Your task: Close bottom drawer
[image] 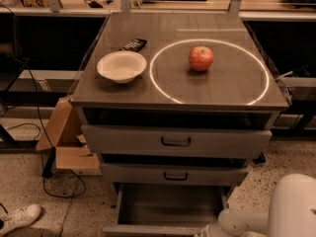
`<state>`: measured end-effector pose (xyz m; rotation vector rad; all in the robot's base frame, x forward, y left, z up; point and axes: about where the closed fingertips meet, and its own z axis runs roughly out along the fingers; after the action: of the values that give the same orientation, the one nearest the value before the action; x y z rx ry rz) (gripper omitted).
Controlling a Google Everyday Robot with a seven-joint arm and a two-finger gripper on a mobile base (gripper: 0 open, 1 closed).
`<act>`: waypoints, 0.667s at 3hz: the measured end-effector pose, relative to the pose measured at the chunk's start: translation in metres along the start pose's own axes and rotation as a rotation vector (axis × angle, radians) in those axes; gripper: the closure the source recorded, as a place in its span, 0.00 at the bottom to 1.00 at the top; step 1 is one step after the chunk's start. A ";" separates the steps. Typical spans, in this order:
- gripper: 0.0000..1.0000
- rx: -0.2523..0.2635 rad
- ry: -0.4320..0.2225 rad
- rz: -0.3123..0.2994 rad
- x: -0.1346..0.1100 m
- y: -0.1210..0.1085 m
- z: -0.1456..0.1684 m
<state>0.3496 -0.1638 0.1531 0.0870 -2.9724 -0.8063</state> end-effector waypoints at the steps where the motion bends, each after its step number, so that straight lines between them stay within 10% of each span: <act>1: 1.00 -0.047 -0.050 -0.027 -0.026 0.034 0.013; 2: 1.00 -0.050 -0.053 -0.030 -0.027 0.035 0.012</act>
Offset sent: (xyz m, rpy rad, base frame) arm 0.0487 0.0777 0.0192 0.1051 -0.1350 0.0079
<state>0.3738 -0.1256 0.1590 0.1096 -3.0047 -0.8996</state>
